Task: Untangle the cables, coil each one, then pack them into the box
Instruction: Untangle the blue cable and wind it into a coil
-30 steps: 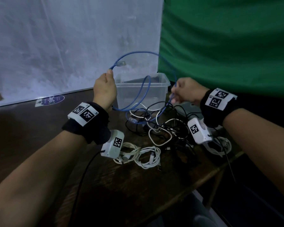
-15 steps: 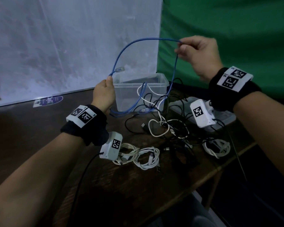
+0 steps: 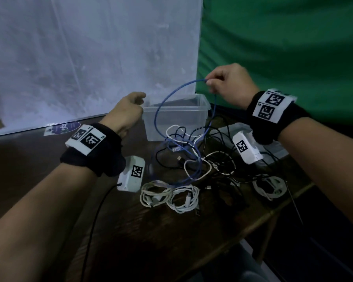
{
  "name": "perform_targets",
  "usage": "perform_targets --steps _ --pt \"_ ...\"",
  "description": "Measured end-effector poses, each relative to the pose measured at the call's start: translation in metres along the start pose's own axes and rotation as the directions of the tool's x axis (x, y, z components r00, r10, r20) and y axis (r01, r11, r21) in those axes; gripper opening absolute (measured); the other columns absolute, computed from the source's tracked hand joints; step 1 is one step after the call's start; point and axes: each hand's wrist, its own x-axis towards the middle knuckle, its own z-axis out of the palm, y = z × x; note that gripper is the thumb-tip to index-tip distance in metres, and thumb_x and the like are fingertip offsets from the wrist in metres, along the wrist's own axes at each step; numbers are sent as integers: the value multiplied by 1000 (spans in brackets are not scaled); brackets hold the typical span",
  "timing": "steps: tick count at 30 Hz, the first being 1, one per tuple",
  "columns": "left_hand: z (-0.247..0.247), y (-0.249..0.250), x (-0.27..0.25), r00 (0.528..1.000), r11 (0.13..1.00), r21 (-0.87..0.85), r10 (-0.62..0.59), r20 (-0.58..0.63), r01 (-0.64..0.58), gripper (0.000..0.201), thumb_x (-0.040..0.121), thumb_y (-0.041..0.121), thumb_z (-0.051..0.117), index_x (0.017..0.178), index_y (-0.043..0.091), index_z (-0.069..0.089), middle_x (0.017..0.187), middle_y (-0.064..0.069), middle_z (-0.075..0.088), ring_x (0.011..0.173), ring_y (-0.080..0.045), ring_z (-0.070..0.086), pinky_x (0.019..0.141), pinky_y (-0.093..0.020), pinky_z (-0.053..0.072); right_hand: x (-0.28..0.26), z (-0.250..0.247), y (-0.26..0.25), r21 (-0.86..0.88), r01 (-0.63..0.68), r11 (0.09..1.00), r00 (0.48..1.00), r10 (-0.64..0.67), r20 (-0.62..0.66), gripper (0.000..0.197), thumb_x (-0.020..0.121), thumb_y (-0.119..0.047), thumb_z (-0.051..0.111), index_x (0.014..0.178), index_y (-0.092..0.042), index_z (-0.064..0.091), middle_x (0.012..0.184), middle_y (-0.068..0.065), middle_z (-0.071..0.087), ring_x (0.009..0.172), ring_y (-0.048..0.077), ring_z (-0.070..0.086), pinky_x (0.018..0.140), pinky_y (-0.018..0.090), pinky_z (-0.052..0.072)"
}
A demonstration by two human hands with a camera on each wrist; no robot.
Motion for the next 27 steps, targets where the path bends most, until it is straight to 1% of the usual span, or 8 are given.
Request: perform_targets --steps 2,5,9,11,17,22,24,27 --pt "0 12 -7 994 996 -30 77 -77 -80 33 98 14 43 130 11 52 119 -3 53 102 -15 50 70 -14 46 -3 4 -2 -85 17 996 1000 -15 22 11 89 -11 61 93 -9 71 75 6 66 46 -9 56 53 3 42" --pt "9 27 -18 953 947 130 301 -42 -294 31 97 35 47 110 13 64 101 -1 62 92 -12 53 82 -28 44 -11 15 -11 -156 79 985 994 -67 83 12 88 -14 63 93 -10 73 76 2 65 62 7 59 61 12 42" --pt "27 34 -21 903 796 427 398 162 -428 31 97 35 47 95 15 70 84 4 66 71 -9 54 64 -19 36 -16 28 -21 -156 184 970 975 -161 153 12 87 -15 63 93 -10 73 79 0 64 76 12 56 68 17 37" --pt "29 33 -17 909 798 435 367 199 -418 29 98 29 45 89 15 69 76 5 68 58 -5 49 57 -16 36 -17 30 -21 -145 199 969 966 -170 195 11 87 -13 62 92 -8 70 82 2 63 76 13 55 64 17 38" --pt "21 28 -15 969 963 109 246 33 -248 26 98 18 43 82 13 62 65 0 62 45 -5 45 48 -13 39 -25 29 6 -393 102 914 898 86 432 16 90 -17 61 81 -4 64 76 6 55 73 20 49 63 24 33" --pt "21 18 -13 997 992 -102 74 -20 -76 31 99 19 42 73 15 57 56 0 61 38 -3 49 40 -13 36 -34 34 21 -291 -46 956 882 176 438 36 91 -23 60 59 -8 52 49 0 43 47 13 43 49 22 33" --pt "23 16 -12 997 980 -185 65 -40 -72 30 99 21 42 74 16 57 55 3 61 40 -2 52 41 -12 37 -36 40 23 -166 -129 978 899 186 398 26 89 -18 62 65 -11 57 51 -6 54 37 0 47 47 17 40" --pt "23 19 -10 986 951 -269 128 -109 -153 29 100 20 40 77 18 57 64 0 62 46 -3 55 45 -14 40 -36 51 19 39 -238 971 893 202 403 4 90 -14 62 93 -12 59 57 -4 63 41 -4 54 51 13 45"
